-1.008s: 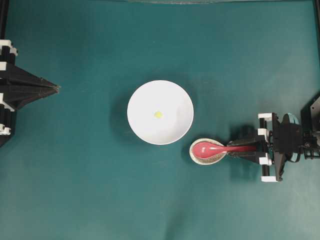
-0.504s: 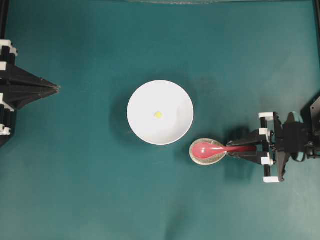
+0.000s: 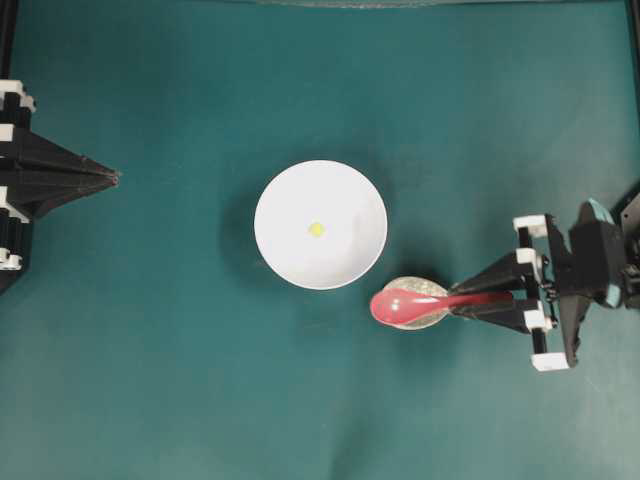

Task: Scoop the yellow hexagonal prism block from the bowl with a spoon using the right arm.
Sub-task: 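Lift the red spoon out of the spoon rest with the right gripper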

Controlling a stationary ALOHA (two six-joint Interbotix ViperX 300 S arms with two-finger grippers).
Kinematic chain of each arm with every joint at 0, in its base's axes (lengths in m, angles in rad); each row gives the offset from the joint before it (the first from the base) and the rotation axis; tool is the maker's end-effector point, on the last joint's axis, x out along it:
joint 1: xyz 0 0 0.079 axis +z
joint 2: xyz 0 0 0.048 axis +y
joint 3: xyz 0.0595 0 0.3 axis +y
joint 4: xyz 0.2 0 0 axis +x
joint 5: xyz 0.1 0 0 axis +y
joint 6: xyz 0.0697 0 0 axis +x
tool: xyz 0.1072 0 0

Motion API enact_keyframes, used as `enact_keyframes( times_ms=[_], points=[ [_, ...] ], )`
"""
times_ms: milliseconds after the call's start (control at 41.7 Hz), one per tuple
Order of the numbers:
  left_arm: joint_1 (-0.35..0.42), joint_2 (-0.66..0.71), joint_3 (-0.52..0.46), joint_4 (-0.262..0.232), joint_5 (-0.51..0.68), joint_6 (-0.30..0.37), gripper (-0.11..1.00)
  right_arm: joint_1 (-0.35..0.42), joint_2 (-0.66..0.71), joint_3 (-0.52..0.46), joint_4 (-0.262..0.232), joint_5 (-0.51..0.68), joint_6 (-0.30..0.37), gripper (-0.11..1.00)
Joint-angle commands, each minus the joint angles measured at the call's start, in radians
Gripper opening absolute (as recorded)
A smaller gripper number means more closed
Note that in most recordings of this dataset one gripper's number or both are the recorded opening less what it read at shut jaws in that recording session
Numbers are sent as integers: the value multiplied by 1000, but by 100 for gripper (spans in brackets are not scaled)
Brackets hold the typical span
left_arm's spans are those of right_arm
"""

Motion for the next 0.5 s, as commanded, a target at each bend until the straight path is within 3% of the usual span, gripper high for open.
enact_keyframes(
  times_ms=[0, 480],
  points=[
    [2, 11, -8, 3, -6, 0, 0, -61, -55, -60, -2, 121, -14, 24],
    [3, 11, -9, 3, -6, 0, 0, -385, -80, -325, -3, 693, -80, 24]
  ],
)
